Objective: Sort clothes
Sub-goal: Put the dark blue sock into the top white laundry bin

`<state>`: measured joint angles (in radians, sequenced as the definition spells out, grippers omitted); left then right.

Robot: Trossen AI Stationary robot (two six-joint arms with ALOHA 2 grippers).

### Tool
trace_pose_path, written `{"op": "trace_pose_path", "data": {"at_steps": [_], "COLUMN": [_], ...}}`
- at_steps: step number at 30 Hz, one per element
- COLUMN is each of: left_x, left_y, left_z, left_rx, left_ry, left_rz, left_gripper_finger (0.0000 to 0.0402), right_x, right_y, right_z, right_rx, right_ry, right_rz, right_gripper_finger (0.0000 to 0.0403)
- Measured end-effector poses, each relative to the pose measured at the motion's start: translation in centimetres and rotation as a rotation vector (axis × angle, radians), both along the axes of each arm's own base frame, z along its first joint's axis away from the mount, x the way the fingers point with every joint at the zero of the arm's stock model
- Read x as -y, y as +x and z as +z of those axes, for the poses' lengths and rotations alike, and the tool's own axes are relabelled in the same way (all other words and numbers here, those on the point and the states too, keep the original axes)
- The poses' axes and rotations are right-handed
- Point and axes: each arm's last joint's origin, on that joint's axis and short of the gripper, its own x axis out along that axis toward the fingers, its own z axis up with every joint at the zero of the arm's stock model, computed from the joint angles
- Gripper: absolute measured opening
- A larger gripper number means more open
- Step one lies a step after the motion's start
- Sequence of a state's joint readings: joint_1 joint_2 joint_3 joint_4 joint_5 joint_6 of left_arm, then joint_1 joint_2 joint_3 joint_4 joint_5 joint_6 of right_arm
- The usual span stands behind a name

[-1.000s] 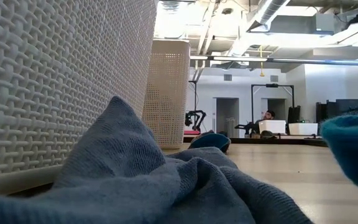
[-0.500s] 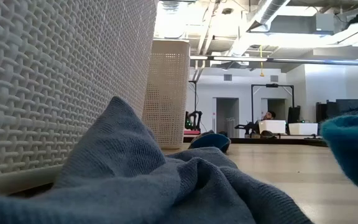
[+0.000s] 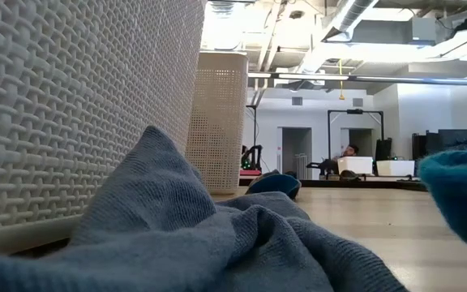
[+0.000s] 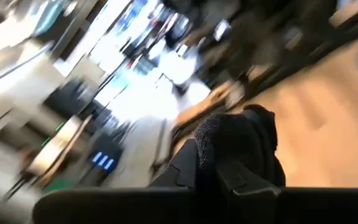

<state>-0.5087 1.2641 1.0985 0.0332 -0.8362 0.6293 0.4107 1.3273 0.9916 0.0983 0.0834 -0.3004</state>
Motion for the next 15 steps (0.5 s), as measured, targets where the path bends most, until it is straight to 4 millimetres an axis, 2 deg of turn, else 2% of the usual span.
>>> {"op": "trace_pose_path", "data": {"at_steps": [6, 9, 15], "left_x": [-2.5, -4.0, -7.1], "left_y": [-3.1, -5.0, -8.6], "left_z": [1.2, 1.9, 2.5], "left_rx": [0.000, 0.043, 0.102], "left_ry": [-0.008, -0.047, -0.123], "left_rz": [0.302, 0.451, 0.609], "left_gripper_finger": [0.0001, 0.0001, 0.0001], "right_x": [0.1, 0.1, 0.1], "right_y": [-0.1, -0.2, -0.3], "right_z": [-0.5, -0.8, -1.2], "right_rx": [-0.065, -0.102, -0.158], "right_ry": [0.028, 0.037, 0.057], "right_rz": [-0.015, -0.022, -0.036], "right_gripper_finger": [0.0226, 0.0227, 0.0221]}}
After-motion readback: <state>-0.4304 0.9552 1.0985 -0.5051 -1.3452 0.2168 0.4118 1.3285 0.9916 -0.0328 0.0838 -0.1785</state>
